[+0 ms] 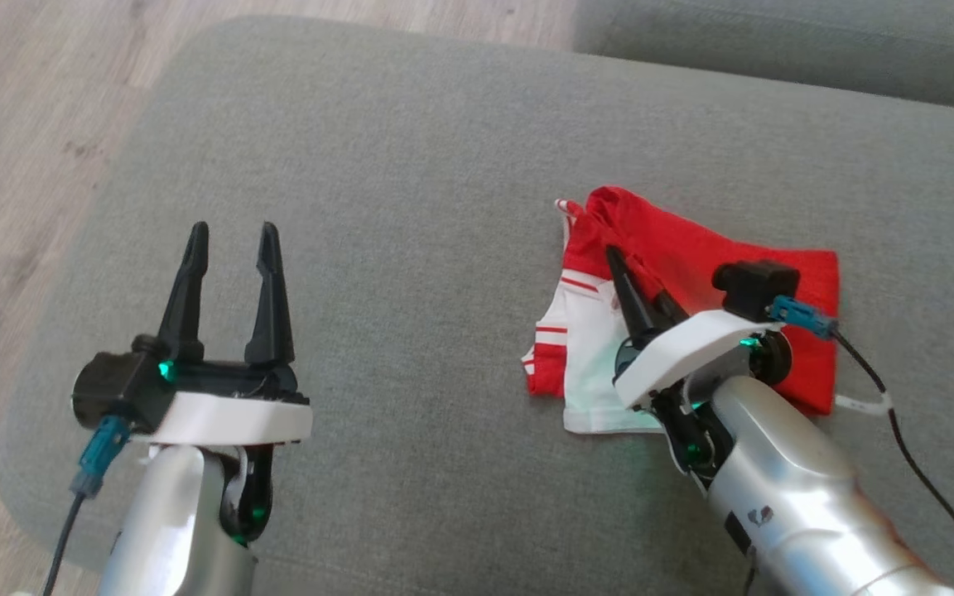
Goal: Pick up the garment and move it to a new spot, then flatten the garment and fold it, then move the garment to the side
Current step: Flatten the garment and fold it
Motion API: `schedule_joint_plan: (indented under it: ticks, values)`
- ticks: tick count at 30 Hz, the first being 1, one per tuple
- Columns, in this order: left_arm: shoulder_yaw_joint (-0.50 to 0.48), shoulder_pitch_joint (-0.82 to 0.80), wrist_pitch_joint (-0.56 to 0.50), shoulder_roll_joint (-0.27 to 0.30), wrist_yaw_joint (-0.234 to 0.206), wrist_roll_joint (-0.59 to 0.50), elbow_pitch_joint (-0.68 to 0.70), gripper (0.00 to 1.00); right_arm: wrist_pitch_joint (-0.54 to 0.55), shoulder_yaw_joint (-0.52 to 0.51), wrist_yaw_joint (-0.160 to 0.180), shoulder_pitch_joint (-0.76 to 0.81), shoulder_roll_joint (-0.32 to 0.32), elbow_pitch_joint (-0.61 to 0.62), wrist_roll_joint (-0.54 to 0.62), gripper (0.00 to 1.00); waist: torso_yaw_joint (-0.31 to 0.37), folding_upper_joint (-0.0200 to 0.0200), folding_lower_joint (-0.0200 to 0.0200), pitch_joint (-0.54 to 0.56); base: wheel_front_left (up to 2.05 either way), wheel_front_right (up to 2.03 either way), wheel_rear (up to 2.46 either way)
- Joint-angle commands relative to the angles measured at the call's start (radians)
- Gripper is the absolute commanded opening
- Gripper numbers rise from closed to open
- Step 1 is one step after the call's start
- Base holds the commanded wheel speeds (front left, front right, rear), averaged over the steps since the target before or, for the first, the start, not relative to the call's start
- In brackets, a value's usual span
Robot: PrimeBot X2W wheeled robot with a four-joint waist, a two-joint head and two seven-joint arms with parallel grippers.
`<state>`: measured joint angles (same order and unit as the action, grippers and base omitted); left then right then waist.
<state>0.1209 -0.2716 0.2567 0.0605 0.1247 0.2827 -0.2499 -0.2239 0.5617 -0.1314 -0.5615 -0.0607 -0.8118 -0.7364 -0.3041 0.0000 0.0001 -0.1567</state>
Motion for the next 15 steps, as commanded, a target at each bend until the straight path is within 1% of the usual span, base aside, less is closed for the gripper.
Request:
schedule_joint_plan:
  ticks: [1, 9, 10, 11, 13, 15]
  values:
    - [-0.026, -0.044, 0.005, 0.024, 0.005, 0.001, 0.029, 1.00, -0.017, 0.035, 0.001, -0.040, 0.010, 0.015, -0.016, 0.00, -0.006, 0.0000, -0.0001, -0.009, 0.00, 0.00, 0.00]
    - [-0.022, -0.046, 0.005, 0.034, 0.005, 0.004, 0.026, 1.00, -0.036, 0.157, 0.001, -0.065, 0.010, -0.049, -0.101, 0.00, -0.001, 0.0000, -0.0001, -0.015, 0.00, 0.00, 0.00]
    - [-0.021, -0.047, 0.005, 0.034, 0.005, 0.003, 0.024, 1.00, -0.036, 0.177, 0.001, -0.060, 0.010, -0.042, -0.122, 0.98, 0.002, 0.0000, -0.0001, -0.013, 0.00, 0.00, 0.00]
    - [-0.020, -0.046, 0.005, 0.034, 0.005, 0.003, 0.022, 1.00, -0.036, 0.209, 0.001, -0.055, 0.010, -0.023, -0.143, 1.00, 0.005, 0.0000, -0.0001, -0.010, 0.00, 0.00, 0.00]
    - [-0.020, -0.045, 0.005, 0.034, 0.006, 0.004, 0.018, 1.00, -0.037, 0.268, 0.001, -0.048, 0.010, 0.025, -0.193, 1.00, 0.016, 0.0000, -0.0001, -0.004, 0.00, 0.00, 0.00]
    - [-0.018, -0.041, 0.005, 0.035, 0.006, 0.002, 0.014, 1.00, -0.037, 0.312, 0.001, -0.039, 0.010, 0.085, -0.272, 1.00, 0.028, 0.0000, -0.0001, 0.006, 0.00, 0.00, 0.00]
